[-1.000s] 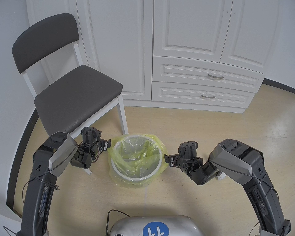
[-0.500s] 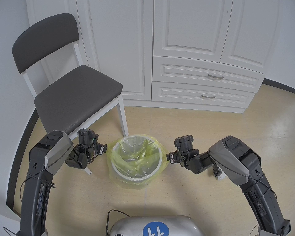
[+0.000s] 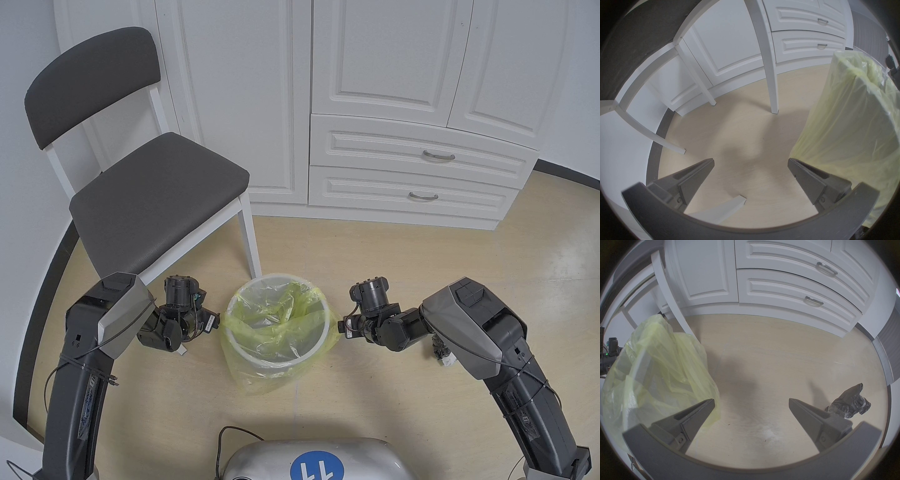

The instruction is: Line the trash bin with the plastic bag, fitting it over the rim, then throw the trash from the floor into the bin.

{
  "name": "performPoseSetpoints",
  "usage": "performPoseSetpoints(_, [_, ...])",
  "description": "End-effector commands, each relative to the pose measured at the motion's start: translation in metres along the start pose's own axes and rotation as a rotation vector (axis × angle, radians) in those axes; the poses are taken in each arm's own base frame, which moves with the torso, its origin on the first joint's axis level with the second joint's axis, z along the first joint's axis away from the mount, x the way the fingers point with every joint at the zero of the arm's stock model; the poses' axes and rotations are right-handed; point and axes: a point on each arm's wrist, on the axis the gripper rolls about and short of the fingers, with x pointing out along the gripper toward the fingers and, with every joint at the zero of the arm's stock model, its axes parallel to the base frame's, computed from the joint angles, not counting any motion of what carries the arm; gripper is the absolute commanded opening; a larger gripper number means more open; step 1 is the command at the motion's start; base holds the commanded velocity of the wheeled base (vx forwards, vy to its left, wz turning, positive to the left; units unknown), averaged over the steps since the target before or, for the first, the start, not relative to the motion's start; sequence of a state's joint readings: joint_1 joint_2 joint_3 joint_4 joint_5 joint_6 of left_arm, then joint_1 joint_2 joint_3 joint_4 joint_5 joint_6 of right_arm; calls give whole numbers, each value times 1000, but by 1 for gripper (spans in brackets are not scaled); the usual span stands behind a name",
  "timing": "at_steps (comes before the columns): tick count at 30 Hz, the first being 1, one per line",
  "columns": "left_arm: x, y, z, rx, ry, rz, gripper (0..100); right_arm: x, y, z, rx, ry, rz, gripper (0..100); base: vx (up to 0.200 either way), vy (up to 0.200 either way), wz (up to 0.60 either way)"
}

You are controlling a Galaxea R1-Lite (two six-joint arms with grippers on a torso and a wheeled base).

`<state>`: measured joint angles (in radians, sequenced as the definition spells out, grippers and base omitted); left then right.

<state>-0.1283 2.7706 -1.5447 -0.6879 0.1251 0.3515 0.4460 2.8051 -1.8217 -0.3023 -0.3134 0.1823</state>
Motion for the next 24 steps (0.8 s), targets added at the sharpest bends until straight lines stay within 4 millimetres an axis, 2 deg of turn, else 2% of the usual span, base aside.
performPoseSetpoints(1, [2, -1, -5, 0, 9, -3, 100, -2, -1, 0, 1, 4, -1, 100, 0, 0, 0])
performPoseSetpoints(6, [-4, 7, 4, -8, -13, 13, 100, -14, -6, 7, 6, 3, -5, 100, 0, 0, 0])
performPoseSetpoints(7, [-10, 13, 12, -13, -25, 14, 100, -26, -8, 14, 8, 1, -5, 100, 0, 0, 0])
performPoseSetpoints(8, [-12, 15, 13, -13, -26, 14, 100, -30, -9, 15, 9, 4, -5, 100, 0, 0, 0])
performPoseSetpoints(11, [-31, 27, 27, -19, -46, 12, 100, -63, -14, 20, 4, 23, -8, 100, 0, 0, 0])
performPoseSetpoints(13, [-40, 31, 32, -22, -58, -7, 100, -76, -16, 19, 10, 11, -15, 100, 0, 0, 0])
performPoseSetpoints(15, [-42, 32, 33, -22, -59, -12, 100, -78, -17, 18, 13, 7, -18, 100, 0, 0, 0])
performPoseSetpoints(16, [-55, 39, 38, -24, -64, -34, 100, -92, -16, 10, 25, -28, -9, 100, 0, 0, 0])
performPoseSetpoints(18, [-58, 41, 41, -25, -70, -35, 100, -95, -17, 7, 31, -46, -4, 100, 0, 0, 0])
performPoseSetpoints(21, [-68, 48, 49, -31, -81, -24, 100, -109, -18, -12, 70, -126, 14, 100, 0, 0, 0])
performPoseSetpoints(24, [-78, 51, 54, -30, -88, -23, 100, -119, -17, -23, 108, -188, 29, 100, 0, 0, 0])
